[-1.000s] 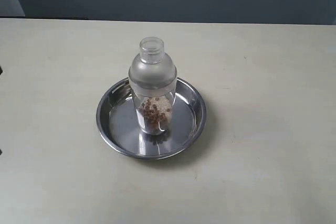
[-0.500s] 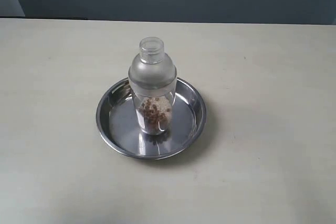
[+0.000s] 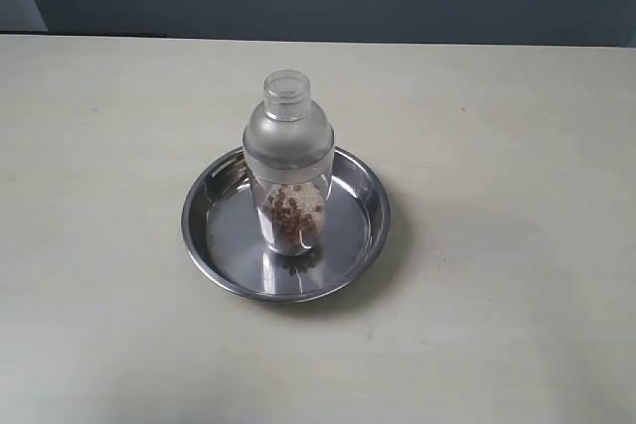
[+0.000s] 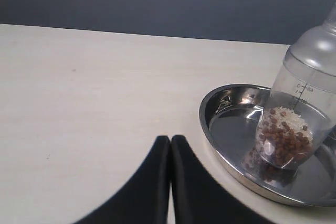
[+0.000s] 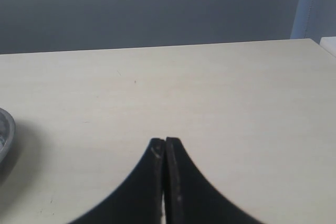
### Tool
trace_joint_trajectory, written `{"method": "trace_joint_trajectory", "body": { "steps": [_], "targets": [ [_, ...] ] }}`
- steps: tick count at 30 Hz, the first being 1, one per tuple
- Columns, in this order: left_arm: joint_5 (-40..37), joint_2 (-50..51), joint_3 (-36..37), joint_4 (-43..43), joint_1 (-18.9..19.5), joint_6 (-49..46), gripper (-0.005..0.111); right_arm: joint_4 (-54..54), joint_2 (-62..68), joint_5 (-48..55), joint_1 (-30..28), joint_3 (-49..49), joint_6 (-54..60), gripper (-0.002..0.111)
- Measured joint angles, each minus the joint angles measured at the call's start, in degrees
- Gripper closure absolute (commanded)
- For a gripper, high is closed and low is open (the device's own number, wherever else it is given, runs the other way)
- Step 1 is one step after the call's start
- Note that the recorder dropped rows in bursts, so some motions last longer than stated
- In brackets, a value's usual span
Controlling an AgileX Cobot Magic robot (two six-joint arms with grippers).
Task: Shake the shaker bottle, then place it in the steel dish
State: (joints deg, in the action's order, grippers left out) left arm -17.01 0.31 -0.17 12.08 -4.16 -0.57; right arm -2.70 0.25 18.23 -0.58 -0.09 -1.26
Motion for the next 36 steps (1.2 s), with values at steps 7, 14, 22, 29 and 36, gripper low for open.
{"method": "trace_joint_trajectory", "body": {
  "steps": [7, 14, 22, 29, 36],
  "targets": [
    [2.38, 0.0, 0.0, -0.37, 0.0, 0.11, 0.106, 0.0, 0.0, 0.0, 0.0, 0.0, 0.0, 0.109],
    [2.59, 0.0, 0.0, -1.43, 0.0, 0.11, 0.106, -0.09, 0.0, 0.0, 0.0, 0.0, 0.0, 0.109],
    [2.59, 0.0, 0.0, -1.56, 0.0, 0.11, 0.106, -0.48, 0.0, 0.0, 0.0, 0.0, 0.0, 0.109],
    [2.59, 0.0, 0.0, -1.56, 0.0, 0.11, 0.106, -0.48, 0.0, 0.0, 0.0, 0.0, 0.0, 0.109],
    [2.59, 0.0, 0.0, -1.56, 0.0, 0.11, 0.106, -0.48, 0.0, 0.0, 0.0, 0.0, 0.0, 0.109]
  ]
}}
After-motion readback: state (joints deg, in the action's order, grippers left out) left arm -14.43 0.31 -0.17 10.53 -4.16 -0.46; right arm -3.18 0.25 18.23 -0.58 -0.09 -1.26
